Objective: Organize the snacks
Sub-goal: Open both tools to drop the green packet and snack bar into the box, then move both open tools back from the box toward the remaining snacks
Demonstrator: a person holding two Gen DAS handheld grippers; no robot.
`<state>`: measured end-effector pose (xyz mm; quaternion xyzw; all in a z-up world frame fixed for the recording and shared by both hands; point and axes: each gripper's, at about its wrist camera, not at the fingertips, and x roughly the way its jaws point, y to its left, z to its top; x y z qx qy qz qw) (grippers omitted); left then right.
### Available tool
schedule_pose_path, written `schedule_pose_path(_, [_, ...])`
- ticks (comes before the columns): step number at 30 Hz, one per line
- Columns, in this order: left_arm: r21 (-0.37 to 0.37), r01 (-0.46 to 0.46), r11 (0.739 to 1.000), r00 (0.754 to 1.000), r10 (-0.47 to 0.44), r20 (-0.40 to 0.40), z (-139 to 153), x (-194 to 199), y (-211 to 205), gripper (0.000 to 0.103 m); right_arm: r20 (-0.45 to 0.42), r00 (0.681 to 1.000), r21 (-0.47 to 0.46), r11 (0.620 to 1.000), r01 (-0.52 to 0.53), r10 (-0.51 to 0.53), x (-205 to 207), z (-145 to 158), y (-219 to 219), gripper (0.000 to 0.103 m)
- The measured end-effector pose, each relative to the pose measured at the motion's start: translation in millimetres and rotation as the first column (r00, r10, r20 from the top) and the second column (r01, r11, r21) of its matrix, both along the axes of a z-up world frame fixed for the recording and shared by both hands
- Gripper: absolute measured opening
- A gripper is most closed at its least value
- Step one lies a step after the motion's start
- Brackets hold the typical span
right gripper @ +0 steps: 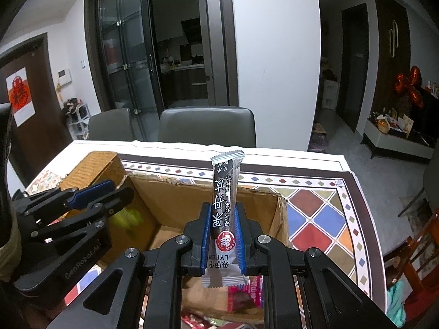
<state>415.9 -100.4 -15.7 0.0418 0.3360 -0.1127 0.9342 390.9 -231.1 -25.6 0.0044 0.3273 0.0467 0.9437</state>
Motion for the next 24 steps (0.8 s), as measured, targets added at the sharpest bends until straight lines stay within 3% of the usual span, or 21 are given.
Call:
schedule_pose_path(2, [0.008, 0.002, 1.0, 1.0, -0.002, -0.002, -0.9, 0.2, -1.0, 0.032, -0.002, 1.0, -0.006, 1.0, 0.006, -0.006, 1.3, -0.9, 0.2, 0.018])
schedule_pose_path(3, [0.011, -0.001, 1.0, 1.0, 0.001, -0.001, -1.1, 0.6, -0.8, 0.041, -0.006, 1.0, -0.012, 1.0, 0.011, -0.011, 2.9, -1.0, 0.7, 0.019])
schedule_pose_path(5, [0.012, -0.013, 1.0, 1.0, 0.013, 0.004, -0.2, -0.9, 1.0, 0.051, -0.009, 1.0, -0.019, 0.999, 0.026, -0.026, 4.2, -1.1, -0.2, 0.039])
schedule_pose_path(6, [0.013, -0.017, 1.0, 1.0, 0.017, 0.005, -0.2, -0.7, 2.2, 0.055, -0.002, 0.999, -0.019, 0.999, 0.033, -0.033, 3.2, -0.3, -1.5, 0.055])
schedule_pose_path(7, [0.016, -0.022, 1.0, 1.0, 0.022, 0.009, 0.5, -1.5, 2.9, 0.059, 0.008, 0.999, -0.02, 0.999, 0.04, -0.04, 1.8, 0.9, -2.5, 0.062])
schedule_pose_path(11, [0.022, -0.041, 0.999, 0.999, 0.041, 0.018, 3.9, -5.5, 6.6, 0.067, 0.011, 0.998, -0.02, 0.998, 0.055, -0.055, -0.2, 2.1, -5.9, 0.063])
schedule_pose_path(13, [0.022, -0.056, 0.998, 0.998, 0.056, 0.025, 5.7, -8.3, 10.3, 0.078, 0.01, 0.998, -0.023, 0.998, 0.064, -0.064, -1.0, 3.1, -7.1, 0.063])
schedule_pose_path(16, [0.028, -0.072, 0.997, 0.997, 0.071, 0.035, 7.6, -13.1, 14.6, 0.079, 0.017, 0.997, -0.025, 0.997, 0.076, -0.076, -5.3, 6.4, -7.9, 0.07])
schedule_pose_path(24, [0.025, -0.084, 0.996, 0.995, 0.082, 0.052, 19.9, -36.9, 21.6, 0.082, 0.047, 0.996, -0.027, 0.997, 0.072, -0.071, -26.4, 21.4, -3.1, 0.07])
